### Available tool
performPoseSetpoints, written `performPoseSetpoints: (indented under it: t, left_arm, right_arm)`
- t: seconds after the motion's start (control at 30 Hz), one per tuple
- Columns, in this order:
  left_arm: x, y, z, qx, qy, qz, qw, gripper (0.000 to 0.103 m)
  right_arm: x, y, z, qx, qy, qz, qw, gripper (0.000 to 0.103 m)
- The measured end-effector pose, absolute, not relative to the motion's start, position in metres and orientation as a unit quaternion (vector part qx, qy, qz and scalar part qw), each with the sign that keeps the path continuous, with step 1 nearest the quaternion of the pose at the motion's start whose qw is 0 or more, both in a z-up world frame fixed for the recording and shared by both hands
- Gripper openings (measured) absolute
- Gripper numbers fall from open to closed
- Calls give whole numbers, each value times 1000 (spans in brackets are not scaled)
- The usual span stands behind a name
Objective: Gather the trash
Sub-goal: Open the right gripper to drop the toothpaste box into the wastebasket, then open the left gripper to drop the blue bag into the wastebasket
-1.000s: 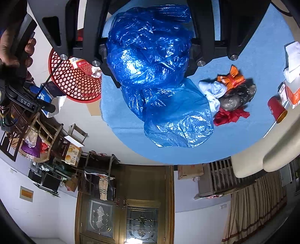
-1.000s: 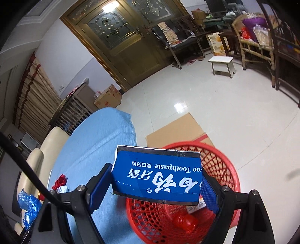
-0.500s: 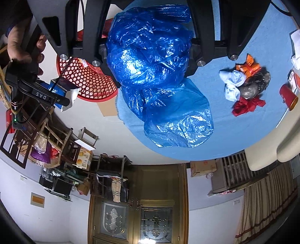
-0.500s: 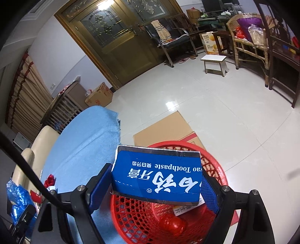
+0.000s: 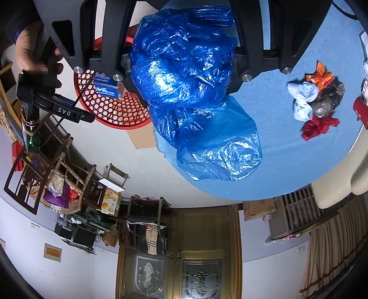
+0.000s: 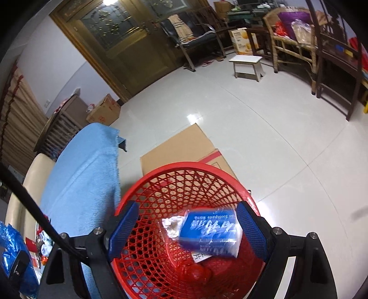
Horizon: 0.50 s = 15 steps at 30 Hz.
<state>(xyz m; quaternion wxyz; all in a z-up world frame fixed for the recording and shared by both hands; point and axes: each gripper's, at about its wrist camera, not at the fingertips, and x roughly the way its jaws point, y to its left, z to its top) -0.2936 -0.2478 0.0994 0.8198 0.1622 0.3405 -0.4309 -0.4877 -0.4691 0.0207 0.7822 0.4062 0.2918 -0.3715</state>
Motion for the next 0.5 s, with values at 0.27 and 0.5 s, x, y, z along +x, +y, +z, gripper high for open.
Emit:
performPoseSetpoints:
  t: [0.27,0.5]
  left_arm:
    - [-302,-265,89,172,352,-453,801,57]
    - [-302,-275,86,173,360,-466,790,57]
  right_arm:
    - [-503,-475,15,423,286,-387,768,89]
    - [-508,-476,17,429,277,-392,765,89]
